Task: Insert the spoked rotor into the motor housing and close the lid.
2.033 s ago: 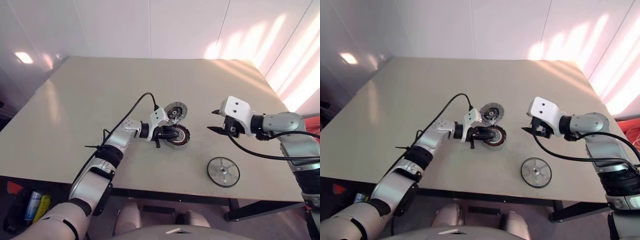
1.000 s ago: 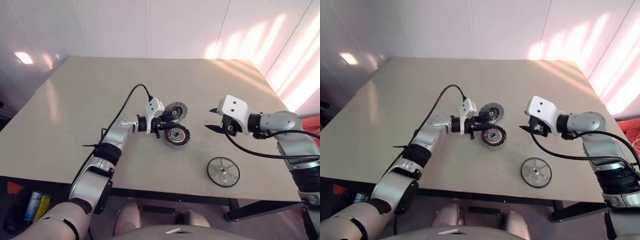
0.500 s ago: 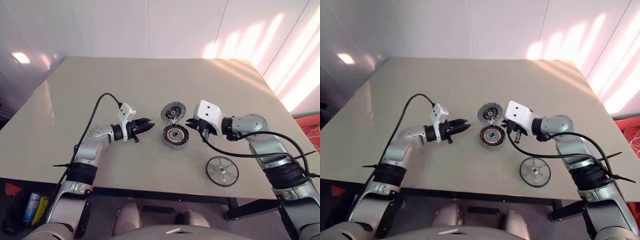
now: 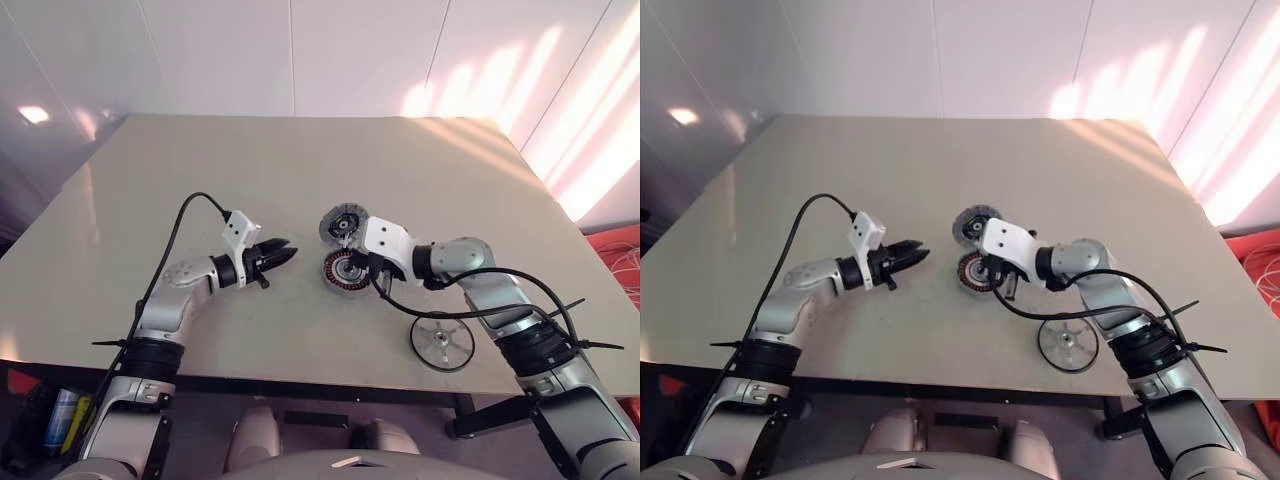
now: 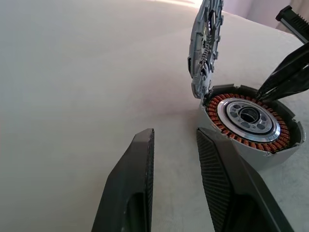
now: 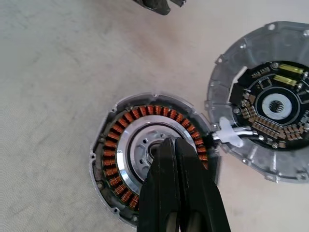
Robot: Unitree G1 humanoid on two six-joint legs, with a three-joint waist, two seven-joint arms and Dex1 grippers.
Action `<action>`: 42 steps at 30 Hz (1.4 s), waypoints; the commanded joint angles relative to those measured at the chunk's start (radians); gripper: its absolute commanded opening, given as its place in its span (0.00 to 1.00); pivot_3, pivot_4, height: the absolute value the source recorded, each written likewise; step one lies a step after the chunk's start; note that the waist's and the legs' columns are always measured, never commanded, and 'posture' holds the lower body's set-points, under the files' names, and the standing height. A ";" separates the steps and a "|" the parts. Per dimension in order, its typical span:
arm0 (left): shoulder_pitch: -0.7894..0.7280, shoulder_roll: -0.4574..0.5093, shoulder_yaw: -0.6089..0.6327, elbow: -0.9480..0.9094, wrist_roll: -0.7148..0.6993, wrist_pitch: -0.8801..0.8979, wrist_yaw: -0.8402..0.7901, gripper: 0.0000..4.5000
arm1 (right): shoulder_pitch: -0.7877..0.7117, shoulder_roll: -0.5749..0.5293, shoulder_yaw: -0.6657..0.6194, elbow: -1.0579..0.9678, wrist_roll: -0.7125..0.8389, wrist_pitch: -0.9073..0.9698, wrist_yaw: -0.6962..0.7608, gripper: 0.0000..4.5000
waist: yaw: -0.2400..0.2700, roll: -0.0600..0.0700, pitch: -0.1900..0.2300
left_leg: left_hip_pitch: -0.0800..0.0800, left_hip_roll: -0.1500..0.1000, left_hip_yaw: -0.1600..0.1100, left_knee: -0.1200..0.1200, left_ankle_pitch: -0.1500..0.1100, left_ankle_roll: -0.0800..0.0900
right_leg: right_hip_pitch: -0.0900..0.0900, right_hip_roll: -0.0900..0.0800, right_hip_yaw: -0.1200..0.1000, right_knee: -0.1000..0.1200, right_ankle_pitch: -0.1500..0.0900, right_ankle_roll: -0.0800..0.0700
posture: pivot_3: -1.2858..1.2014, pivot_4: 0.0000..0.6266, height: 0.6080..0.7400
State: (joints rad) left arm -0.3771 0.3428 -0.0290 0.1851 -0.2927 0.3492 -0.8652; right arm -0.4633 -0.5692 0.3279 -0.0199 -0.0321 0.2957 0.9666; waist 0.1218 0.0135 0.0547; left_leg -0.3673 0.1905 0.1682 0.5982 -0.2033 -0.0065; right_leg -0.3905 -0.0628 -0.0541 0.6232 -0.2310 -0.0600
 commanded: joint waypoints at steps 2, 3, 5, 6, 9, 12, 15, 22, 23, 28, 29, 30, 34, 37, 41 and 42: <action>-0.010 0.012 0.019 -0.033 -0.016 -0.012 0.007 0.33 | -0.033 0.026 0.005 0.042 -0.012 -0.026 -0.014 0.00 | 0.000 0.000 0.000 | 0.000 0.000 0.000 0.000 0.000 0.000 | 0.000 0.000 0.000 0.000 0.000 0.000 | 0.52 0.00 1.00; -0.011 0.012 0.019 -0.033 -0.016 -0.013 0.007 0.33 | -0.032 0.030 0.008 0.055 -0.016 -0.032 -0.016 0.00 | 0.000 0.000 0.000 | 0.000 0.000 0.000 0.000 0.000 0.000 | 0.000 0.000 0.000 0.000 0.000 0.000 | 0.52 0.00 1.00; -0.013 0.014 0.019 -0.030 -0.014 -0.015 0.008 0.33 | -0.026 0.038 0.014 0.082 -0.026 -0.043 -0.024 0.00 | 0.000 0.000 0.000 | 0.000 0.000 0.000 0.000 0.000 0.000 | 0.000 0.000 0.000 0.000 0.000 0.000 | 0.52 0.00 1.00; -0.014 0.015 0.019 -0.028 -0.013 -0.016 0.008 0.33 | -0.022 0.040 0.015 0.092 -0.029 -0.050 -0.027 0.00 | 0.000 0.000 0.000 | 0.000 0.000 0.000 0.000 0.000 0.000 | 0.000 0.000 0.000 0.000 0.000 0.000 | 0.52 0.00 1.00; -0.017 0.017 0.020 -0.024 -0.012 -0.019 0.010 0.33 | -0.014 0.043 0.013 0.107 -0.030 -0.061 -0.028 0.00 | -0.001 0.000 0.000 | 0.000 0.000 0.000 0.000 0.000 0.000 | 0.000 0.000 0.000 0.000 0.000 0.000 | 0.52 0.00 1.00; -0.017 0.017 0.019 -0.021 -0.011 -0.022 0.013 0.33 | -0.009 0.041 0.009 0.111 -0.028 -0.073 -0.030 0.00 | -0.001 0.000 0.000 | 0.000 0.000 0.000 0.000 0.000 0.000 | 0.000 0.000 0.000 0.000 0.000 0.000 | 0.52 0.00 1.00; -0.016 0.017 0.017 -0.017 -0.009 -0.025 0.014 0.33 | -0.014 0.044 -0.008 0.097 -0.013 -0.073 -0.036 0.00 | -0.001 0.000 0.000 | 0.001 0.000 0.000 0.000 0.000 0.000 | 0.001 0.000 0.000 0.000 0.000 0.000 | 0.52 0.00 1.00; -0.014 0.017 0.015 -0.015 -0.010 -0.030 0.012 0.33 | -0.038 0.010 -0.071 0.063 -0.002 -0.067 -0.052 0.00 | 0.000 0.000 0.000 | 0.000 0.000 0.000 0.000 0.000 0.000 | 0.000 0.000 0.000 0.000 0.000 0.000 | 0.52 0.00 1.00; -0.014 0.018 0.016 -0.015 -0.011 -0.030 0.011 0.33 | -0.035 -0.002 -0.078 0.054 -0.002 -0.068 -0.052 0.00 | 0.000 0.000 0.000 | 0.000 0.000 0.000 0.000 0.000 0.000 | 0.000 0.000 0.000 0.000 0.000 0.000 | 0.52 0.00 1.00; -0.013 0.020 0.016 -0.010 -0.013 -0.032 0.006 0.33 | 0.004 -0.098 -0.136 0.022 -0.001 -0.061 -0.041 0.00 | 0.002 0.000 0.000 | 0.000 0.000 0.000 0.000 0.000 0.000 | 0.000 0.000 0.000 0.000 0.000 0.000 | 0.52 0.00 1.00; -0.013 0.019 0.015 -0.008 -0.013 -0.033 0.005 0.33 | 0.014 -0.126 -0.146 0.019 0.010 -0.039 -0.017 0.00 | 0.003 0.000 0.000 | 0.000 0.000 0.000 0.000 0.000 0.000 | 0.001 0.000 0.000 0.000 0.000 0.000 | 0.52 0.00 1.00; -0.013 0.016 0.013 -0.005 -0.013 -0.035 0.004 0.33 | 0.030 -0.156 -0.163 0.019 0.015 -0.038 -0.007 0.00 | 0.004 0.000 0.000 | 0.000 0.000 0.000 0.000 0.000 0.000 | 0.001 0.000 0.000 0.000 0.000 0.000 | 0.52 0.00 1.00; -0.012 0.000 0.001 0.006 -0.013 -0.040 -0.001 0.33 | 0.090 -0.281 -0.230 0.008 0.061 -0.014 0.074 0.04 | 0.003 0.000 0.000 | 0.000 -0.001 0.000 0.000 0.000 0.000 | 0.001 0.000 0.000 -0.001 0.000 0.000 | 0.52 0.00 1.00; -0.016 -0.009 -0.009 0.016 -0.014 -0.036 -0.012 0.33 | 0.121 -0.358 -0.280 0.004 0.074 -0.011 0.098 0.21 | 0.002 0.000 0.000 | 0.001 0.000 0.000 0.000 0.000 0.001 | 0.001 0.000 0.000 -0.001 0.000 0.001 | 0.52 0.00 1.00; -0.022 -0.019 -0.015 0.026 -0.012 -0.037 -0.018 0.33 | 0.132 -0.419 -0.340 0.012 0.078 0.003 0.082 0.51 | 0.000 0.000 0.000 | 0.001 0.000 0.000 0.000 0.000 0.000 | 0.001 0.000 0.000 -0.001 0.000 0.001 | 0.52 0.00 1.00; -0.023 -0.020 -0.017 0.029 -0.011 -0.038 -0.019 0.33 | 0.139 -0.432 -0.376 -0.002 0.119 0.047 0.104 0.58 | 0.001 0.000 0.000 | 0.001 0.000 0.000 0.000 0.000 0.000 | 0.001 0.000 0.000 -0.001 0.000 0.001 | 0.52 0.00 1.00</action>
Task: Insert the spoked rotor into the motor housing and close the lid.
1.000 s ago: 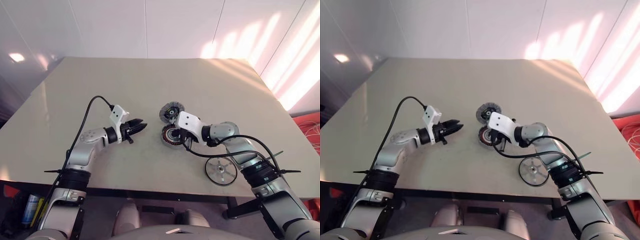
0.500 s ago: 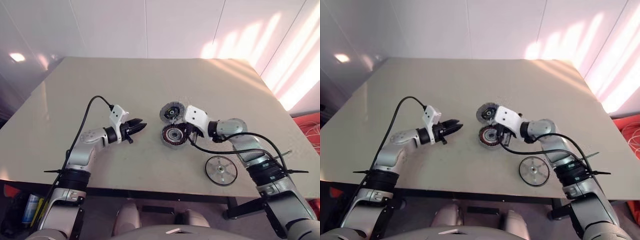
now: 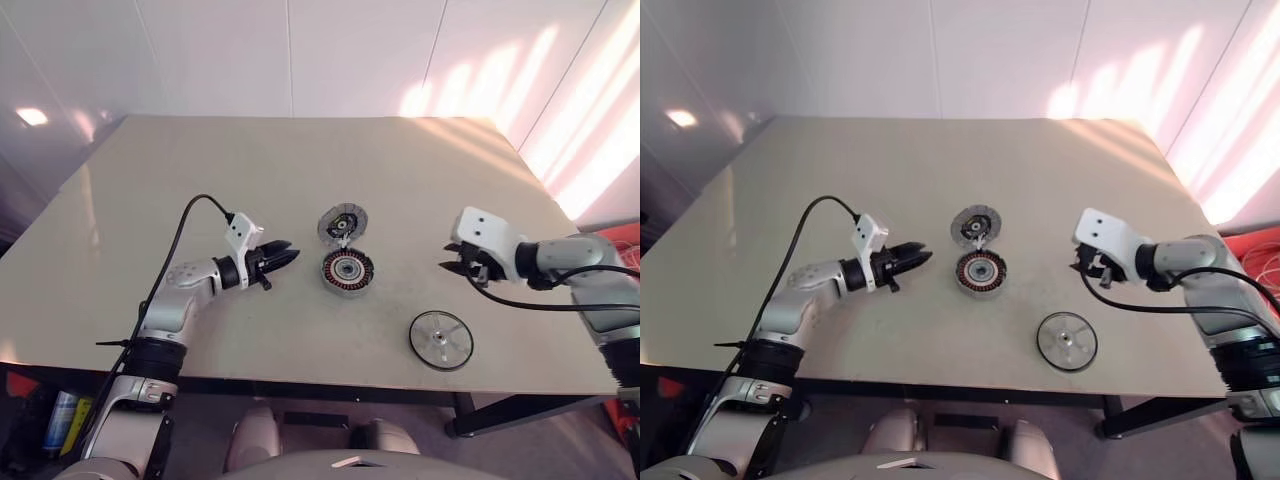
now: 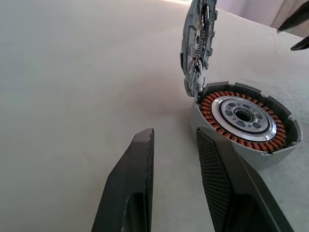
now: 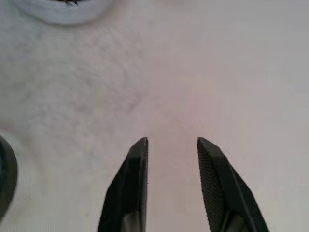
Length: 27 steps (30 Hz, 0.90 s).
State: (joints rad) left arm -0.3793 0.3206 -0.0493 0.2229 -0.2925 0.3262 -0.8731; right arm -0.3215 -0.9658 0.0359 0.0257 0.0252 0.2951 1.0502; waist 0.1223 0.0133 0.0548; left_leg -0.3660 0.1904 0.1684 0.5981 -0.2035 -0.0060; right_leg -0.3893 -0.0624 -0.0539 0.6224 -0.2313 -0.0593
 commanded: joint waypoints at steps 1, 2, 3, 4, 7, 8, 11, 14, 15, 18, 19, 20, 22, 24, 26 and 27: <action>-0.021 0.000 0.001 -0.008 -0.011 -0.014 -0.012 0.33 | 0.003 -0.044 -0.125 -0.064 0.115 0.104 0.045 0.58 | 0.003 0.000 0.000 | 0.000 0.000 0.000 0.000 0.000 0.000 | 0.000 0.000 0.000 0.000 0.000 0.000 | 0.52 0.00 1.00; -0.021 -0.001 0.000 -0.008 -0.011 -0.014 -0.012 0.33 | 0.010 -0.049 -0.154 -0.077 0.153 0.144 0.061 0.58 | 0.004 0.000 0.000 | 0.000 0.000 0.000 0.000 0.000 0.000 | 0.000 0.000 0.000 0.000 0.000 0.000 | 0.52 0.00 1.00; -0.022 -0.002 0.000 -0.007 -0.011 -0.014 -0.013 0.33 | 0.018 -0.050 -0.180 -0.086 0.200 0.182 0.087 0.58 | 0.005 0.000 0.000 | 0.000 0.000 0.000 0.000 0.000 0.000 | 0.000 0.000 0.000 0.000 0.000 0.000 | 0.52 0.00 1.00; -0.022 -0.003 -0.001 -0.004 -0.010 -0.015 -0.013 0.33 | 0.035 -0.055 -0.214 -0.095 0.263 0.227 0.129 0.58 | 0.006 0.000 0.000 | -0.001 0.000 0.000 0.000 0.000 0.001 | 0.000 0.000 0.000 -0.001 0.000 0.000 | 0.52 0.00 1.00; -0.018 -0.008 -0.003 0.000 -0.009 -0.015 -0.012 0.33 | 0.105 -0.082 -0.321 -0.094 0.435 0.352 0.262 0.58 | 0.014 0.000 0.000 | -0.001 0.000 0.000 0.000 -0.001 0.002 | 0.001 0.000 0.000 -0.002 0.000 0.000 | 0.52 0.00 1.00; -0.017 -0.008 -0.003 0.001 -0.009 -0.015 -0.012 0.33 | 0.120 -0.085 -0.341 -0.093 0.470 0.376 0.282 0.58 | 0.018 0.000 0.000 | -0.001 0.000 0.000 0.000 -0.001 0.003 | 0.001 0.000 0.000 -0.003 0.000 0.001 | 0.52 0.00 1.00; -0.014 -0.010 -0.006 0.006 -0.007 -0.017 -0.013 0.33 | 0.167 -0.092 -0.367 -0.137 0.575 0.473 0.331 0.58 | 0.024 0.000 0.000 | -0.001 0.000 0.001 0.001 -0.001 0.003 | 0.001 0.000 0.000 -0.003 -0.001 0.001 | 0.52 0.00 1.00; -0.016 -0.013 -0.008 0.009 -0.006 -0.016 -0.012 0.33 | 0.209 -0.099 -0.340 -0.197 0.622 0.536 0.338 0.58 | 0.029 0.001 -0.001 | 0.000 0.000 0.001 0.001 -0.001 0.003 | 0.001 0.000 0.000 -0.003 -0.001 0.001 | 0.52 0.00 1.00; -0.018 -0.013 -0.008 0.009 -0.007 -0.015 -0.010 0.33 | 0.223 -0.100 -0.327 -0.204 0.623 0.545 0.338 0.58 | 0.031 0.001 -0.001 | 0.000 0.000 0.001 0.001 -0.001 0.003 | 0.001 0.000 0.000 -0.002 -0.002 0.003 | 0.52 0.00 1.00; -0.014 -0.014 -0.008 0.004 -0.008 -0.014 -0.005 0.33 | 0.267 -0.115 -0.289 -0.205 0.603 0.550 0.339 0.58 | 0.033 0.001 -0.001 | 0.000 0.000 0.001 0.001 -0.001 0.003 | 0.002 -0.001 0.000 -0.003 -0.005 0.008 | 0.52 0.00 1.00; -0.007 -0.012 -0.008 0.001 -0.008 -0.016 -0.004 0.33 | 0.284 -0.123 -0.275 -0.191 0.589 0.541 0.342 0.58 | 0.034 0.001 -0.001 | 0.000 0.000 0.001 0.001 -0.001 0.003 | 0.002 -0.001 0.000 -0.003 -0.005 0.008 | 0.52 0.00 1.00; -0.001 -0.010 -0.007 -0.002 -0.008 -0.018 -0.003 0.33 | 0.294 -0.130 -0.265 -0.178 0.581 0.537 0.343 0.58 | 0.034 0.001 -0.001 | 0.000 0.000 0.001 0.001 -0.002 0.003 | 0.002 -0.001 0.000 -0.003 -0.005 0.009 | 0.52 0.00 1.00; 0.013 -0.006 -0.005 -0.012 -0.010 -0.017 -0.002 0.33 | 0.299 -0.146 -0.247 -0.141 0.569 0.541 0.339 0.58 | 0.033 0.001 -0.001 | 0.000 -0.001 0.001 0.001 -0.002 0.003 | 0.002 -0.001 0.000 -0.003 -0.005 0.009 | 0.52 0.00 1.00; 0.024 -0.003 -0.003 -0.023 -0.011 -0.014 0.000 0.33 | 0.300 -0.158 -0.234 -0.100 0.550 0.534 0.339 0.58 | 0.031 0.002 -0.001 | 0.000 -0.001 0.001 0.001 -0.002 0.003 | 0.002 -0.001 0.000 -0.003 -0.005 0.009 | 0.52 0.00 1.00; 0.030 -0.002 -0.004 -0.035 -0.012 -0.009 0.004 0.33 | 0.290 -0.164 -0.227 -0.058 0.539 0.528 0.339 0.58 | 0.032 0.001 -0.001 | 0.000 -0.001 0.001 0.001 -0.002 0.003 | 0.002 -0.001 -0.001 -0.004 -0.005 0.009 | 0.52 0.00 1.00; 0.032 -0.002 -0.006 -0.042 -0.012 -0.005 0.007 0.33 | 0.281 -0.165 -0.226 -0.037 0.535 0.526 0.337 0.58 | 0.032 0.002 -0.001 | 0.000 -0.001 0.001 0.001 -0.002 0.003 | 0.002 -0.001 -0.001 -0.004 -0.005 0.009 | 0.52 0.00 1.00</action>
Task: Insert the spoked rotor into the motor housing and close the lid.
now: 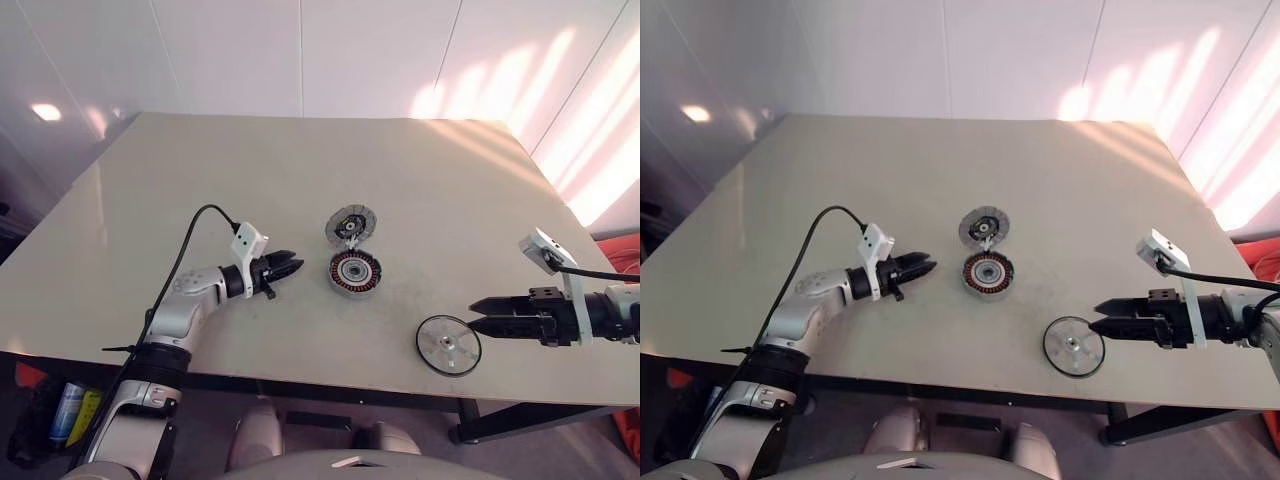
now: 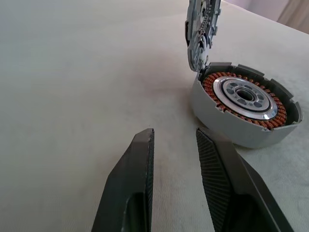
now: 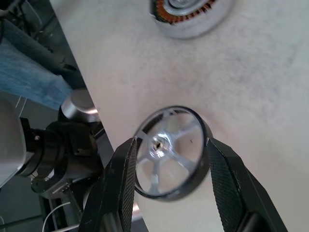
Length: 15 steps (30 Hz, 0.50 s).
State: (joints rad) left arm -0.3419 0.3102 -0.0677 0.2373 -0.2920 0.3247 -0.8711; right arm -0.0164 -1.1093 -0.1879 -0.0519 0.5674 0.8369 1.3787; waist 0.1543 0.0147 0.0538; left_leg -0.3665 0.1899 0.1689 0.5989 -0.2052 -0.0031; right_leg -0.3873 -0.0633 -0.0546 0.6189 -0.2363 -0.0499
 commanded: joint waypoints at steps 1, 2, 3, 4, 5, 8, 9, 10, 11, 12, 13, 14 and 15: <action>-0.004 0.008 0.011 -0.063 -0.013 0.001 0.008 0.33 | -0.033 -0.023 0.002 0.057 -0.011 -0.018 0.008 0.58 | 0.000 0.000 0.000 | 0.000 0.000 0.000 0.000 0.000 0.000 | 0.000 0.000 0.000 0.000 0.000 0.000 | 0.52 0.00 1.00; -0.003 0.006 0.009 -0.069 -0.013 0.005 0.011 0.33 | -0.035 -0.027 0.009 0.070 -0.022 -0.026 0.010 0.58 | 0.000 0.000 0.000 | 0.000 0.000 0.000 0.000 0.000 0.000 | 0.000 0.000 0.000 0.000 0.000 0.000 | 0.52 0.00 1.00; -0.004 0.005 0.007 -0.073 -0.013 0.008 0.014 0.33 | -0.035 -0.029 0.018 0.078 -0.031 -0.032 0.011 0.58 | 0.000 0.000 0.000 | 0.000 -0.001 0.000 0.000 0.000 0.000 | 0.000 0.000 0.000 0.000 0.000 0.000 | 0.52 0.00 1.00; -0.004 0.005 0.006 -0.076 -0.012 0.011 0.016 0.33 | -0.034 -0.030 0.025 0.082 -0.037 -0.035 0.014 0.58 | 0.000 0.000 0.000 | 0.000 -0.001 0.000 0.000 0.000 0.000 | 0.000 -0.001 0.000 0.000 0.000 0.000 | 0.52 0.00 1.00; -0.006 0.004 0.006 -0.078 -0.012 0.014 0.018 0.33 | -0.030 -0.030 0.033 0.084 -0.040 -0.035 0.015 0.58 | 0.000 0.000 0.000 | 0.000 -0.001 0.000 0.000 0.000 0.000 | 0.000 -0.001 0.000 0.000 0.000 0.000 | 0.52 0.00 1.00; -0.010 0.007 0.006 -0.085 -0.012 0.020 0.021 0.33 | -0.017 -0.023 0.057 0.090 -0.052 -0.033 0.006 0.58 | 0.000 0.000 0.000 | 0.000 0.000 0.000 0.000 0.000 0.000 | 0.000 0.000 0.000 0.000 0.000 0.000 | 0.52 0.00 1.00; -0.011 0.008 0.006 -0.087 -0.012 0.021 0.022 0.33 | -0.010 -0.019 0.061 0.093 -0.052 -0.032 0.004 0.58 | 0.000 0.000 0.000 | 0.000 0.000 0.000 0.000 0.000 0.000 | 0.000 0.000 0.000 0.000 0.000 0.000 | 0.52 0.00 1.00; -0.011 0.009 0.006 -0.089 -0.012 0.022 0.022 0.33 | -0.004 -0.015 0.064 0.095 -0.051 -0.031 0.001 0.58 | 0.000 0.000 0.000 | 0.000 0.000 0.000 0.000 0.000 0.000 | 0.000 -0.001 0.000 0.000 0.000 0.000 | 0.52 0.00 1.00; -0.009 0.010 0.006 -0.092 -0.012 0.023 0.023 0.33 | 0.004 -0.010 0.067 0.091 -0.047 -0.027 -0.003 0.58 | 0.000 0.000 0.000 | 0.000 -0.001 0.000 0.000 0.000 0.001 | 0.000 -0.001 0.000 0.000 0.000 0.000 | 0.52 0.00 1.00; -0.006 0.011 0.006 -0.096 -0.013 0.024 0.023 0.33 | 0.011 -0.005 0.069 0.085 -0.043 -0.023 -0.006 0.58 | 0.000 0.000 0.000 | 0.000 -0.001 0.000 0.000 0.000 0.001 | 0.000 -0.001 0.000 0.000 0.000 0.000 | 0.52 0.00 1.00; -0.003 0.011 0.006 -0.100 -0.012 0.024 0.024 0.33 | 0.018 0.000 0.071 0.075 -0.038 -0.016 -0.011 0.58 | 0.000 0.000 0.000 | 0.000 -0.001 0.000 0.000 0.000 0.001 | 0.000 -0.001 0.000 0.000 0.000 0.000 | 0.52 0.00 1.00; 0.000 0.012 0.005 -0.102 -0.012 0.025 0.024 0.33 | 0.022 0.004 0.073 0.067 -0.034 -0.011 -0.015 0.58 | 0.000 0.000 0.000 | 0.000 -0.001 0.000 0.000 0.000 0.001 | 0.000 -0.001 0.000 0.000 0.000 0.000 | 0.52 0.00 1.00; 0.000 0.014 0.005 -0.102 -0.012 0.024 0.023 0.33 | 0.021 0.012 0.075 0.057 -0.028 -0.003 -0.021 0.58 | 0.000 0.000 0.000 | 0.000 -0.001 0.000 0.000 0.000 0.001 | 0.000 -0.001 0.000 0.000 0.000 0.000 | 0.52 0.00 1.00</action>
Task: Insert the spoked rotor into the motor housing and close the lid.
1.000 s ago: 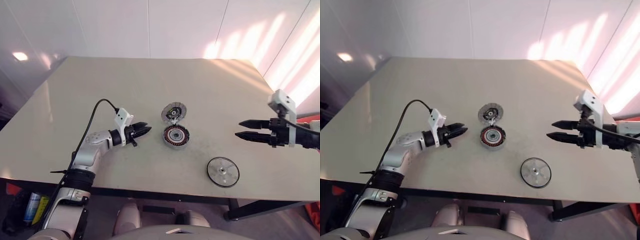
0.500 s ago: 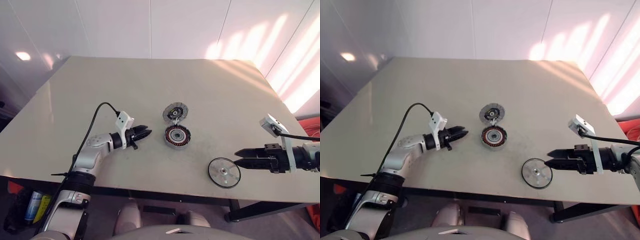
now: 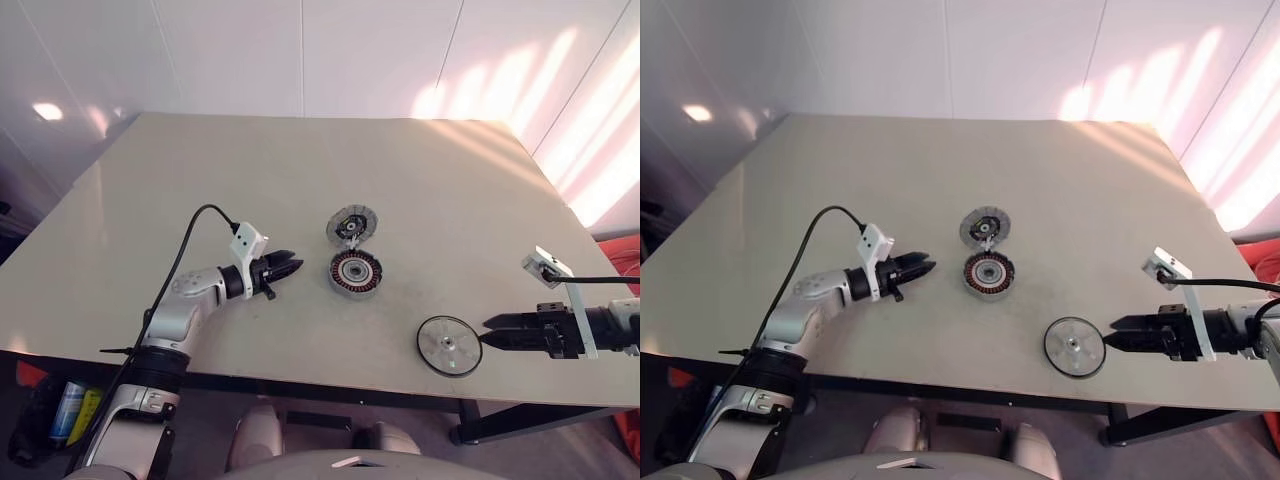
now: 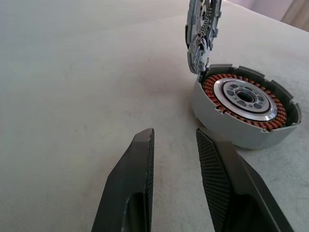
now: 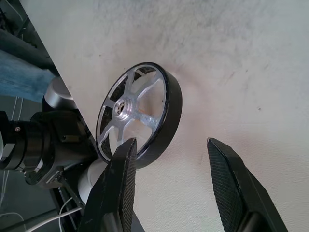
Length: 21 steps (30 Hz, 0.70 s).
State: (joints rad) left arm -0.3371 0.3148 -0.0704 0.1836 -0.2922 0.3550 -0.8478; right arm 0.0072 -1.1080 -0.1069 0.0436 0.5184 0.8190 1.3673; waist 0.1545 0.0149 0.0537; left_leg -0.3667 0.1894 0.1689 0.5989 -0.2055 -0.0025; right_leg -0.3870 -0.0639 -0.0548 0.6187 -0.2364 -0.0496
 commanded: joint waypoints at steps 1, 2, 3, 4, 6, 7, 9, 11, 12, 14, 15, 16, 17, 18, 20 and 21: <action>-0.005 0.011 0.008 -0.048 -0.011 -0.007 -0.001 0.33 | -0.004 0.016 -0.004 -0.044 0.024 0.020 -0.014 0.58 | -0.001 0.000 0.000 | 0.000 0.000 0.000 0.000 0.000 0.000 | 0.000 0.000 0.000 0.000 0.000 0.000 | 0.52 0.00 1.00; -0.005 0.012 0.008 -0.048 -0.011 -0.007 -0.001 0.33 | -0.005 0.023 -0.002 -0.048 0.025 0.024 -0.017 0.58 | -0.002 0.000 0.000 | 0.000 0.000 0.000 0.000 0.000 0.000 | 0.000 0.000 0.000 0.000 0.000 0.000 | 0.52 0.00 1.00; -0.007 0.013 0.009 -0.047 -0.011 -0.006 -0.002 0.33 | -0.007 0.030 0.003 -0.050 0.025 0.027 -0.020 0.58 | -0.001 0.000 0.000 | 0.000 0.000 0.000 0.000 0.000 0.000 | 0.000 0.000 0.000 0.000 0.000 0.000 | 0.52 0.00 1.00; -0.009 0.015 0.010 -0.049 -0.012 -0.005 -0.002 0.33 | -0.007 0.038 0.009 -0.051 0.024 0.027 -0.022 0.58 | -0.001 0.000 0.000 | 0.000 0.000 0.000 0.000 0.000 0.000 | 0.000 0.000 0.000 0.000 0.000 0.000 | 0.52 0.00 1.00; -0.015 0.018 0.013 -0.051 -0.014 -0.001 -0.003 0.33 | -0.006 0.052 0.021 -0.050 0.020 0.024 -0.026 0.58 | -0.001 0.000 0.000 | 0.000 0.000 0.000 0.000 0.000 0.000 | 0.000 0.000 0.000 0.000 0.000 0.000 | 0.52 0.00 1.00; -0.017 0.020 0.014 -0.050 -0.015 0.000 -0.003 0.33 | -0.005 0.059 0.026 -0.048 0.019 0.020 -0.028 0.58 | 0.000 0.000 0.000 | 0.000 0.000 0.000 0.000 0.000 0.000 | 0.000 0.000 0.000 0.000 0.000 0.000 | 0.52 0.00 1.00; -0.020 0.024 0.013 -0.051 -0.014 0.001 -0.003 0.33 | -0.007 0.072 0.035 -0.043 0.017 0.013 -0.033 0.58 | -0.001 0.000 0.000 | 0.000 0.000 0.000 0.000 0.000 0.000 | 0.000 0.000 0.000 0.000 0.000 0.000 | 0.52 0.00 1.00; -0.021 0.029 0.014 -0.054 -0.015 0.003 -0.004 0.33 | -0.008 0.083 0.043 -0.040 0.017 0.008 -0.036 0.58 | -0.001 0.000 0.000 | 0.000 0.000 0.000 0.000 0.000 0.000 | 0.000 0.000 0.000 0.000 0.000 0.000 | 0.52 0.00 1.00; -0.022 0.031 0.014 -0.054 -0.016 0.004 -0.005 0.33 | -0.009 0.088 0.047 -0.040 0.017 0.006 -0.037 0.58 | -0.001 0.000 0.000 | 0.000 0.000 0.000 0.000 0.000 0.000 | 0.000 0.000 0.000 0.000 0.000 0.000 | 0.52 0.00 1.00; -0.024 0.036 0.017 -0.055 -0.018 0.007 -0.006 0.33 | -0.012 0.099 0.056 -0.025 0.008 -0.009 -0.036 0.49 | -0.001 0.000 0.000 | 0.000 0.000 0.000 0.000 0.000 0.000 | 0.000 0.000 0.000 0.000 0.000 0.000 | 0.52 0.00 1.00; -0.025 0.038 0.017 -0.055 -0.018 0.007 -0.007 0.33 | -0.014 0.103 0.060 -0.014 0.003 -0.017 -0.034 0.44 | -0.001 0.000 0.000 | 0.000 0.000 0.000 0.000 0.000 0.000 | 0.000 0.000 0.000 0.000 0.000 0.000 | 0.52 0.00 1.00; -0.026 0.039 0.017 -0.055 -0.019 0.008 -0.007 0.33 | -0.019 0.106 0.064 0.002 -0.003 -0.028 -0.032 0.37 | -0.001 0.000 0.000 | 0.000 0.000 0.000 0.000 0.000 0.000 | 0.000 0.000 0.000 0.000 0.000 0.000 | 0.52 0.00 1.00; -0.025 0.040 0.017 -0.058 -0.019 0.009 -0.005 0.33 | -0.022 0.109 0.068 0.019 -0.008 -0.041 -0.027 0.30 | -0.002 0.000 0.000 | 0.000 0.000 0.000 0.000 0.000 0.000 | 0.000 0.000 0.000 0.000 0.000 0.000 | 0.52 0.00 1.00; -0.024 0.040 0.016 -0.060 -0.018 0.010 -0.004 0.33 | -0.026 0.112 0.071 0.035 -0.012 -0.052 -0.025 0.22 | -0.002 0.000 0.000 | 0.000 0.000 0.000 0.000 0.000 0.000 | 0.000 0.000 0.000 0.000 0.000 0.000 | 0.52 0.00 1.00; -0.021 0.039 0.013 -0.068 -0.017 0.013 0.000 0.33 | -0.033 0.118 0.078 0.062 -0.021 -0.073 -0.020 0.11 | -0.002 0.000 0.000 | 0.000 0.000 0.000 0.000 0.000 0.000 | 0.001 -0.001 0.000 0.000 0.000 0.000 | 0.52 0.00 1.00; -0.018 0.036 0.010 -0.074 -0.015 0.016 0.004 0.33 | -0.035 0.122 0.080 0.074 -0.025 -0.084 -0.018 0.09 | -0.002 0.000 0.000 | 0.001 0.000 0.000 0.000 0.000 0.000 | 0.001 -0.001 0.000 0.000 0.000 0.000 | 0.52 0.00 1.00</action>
State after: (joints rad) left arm -0.3403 0.3473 -0.0702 0.1570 -0.2928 0.3702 -0.8470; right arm -0.0139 -0.9899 -0.0234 0.0985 0.5109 0.7667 1.3524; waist 0.1527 0.0144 0.0533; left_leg -0.3656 0.1891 0.1690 0.5989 -0.2055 -0.0027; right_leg -0.3857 -0.0645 -0.0548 0.6187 -0.2364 -0.0494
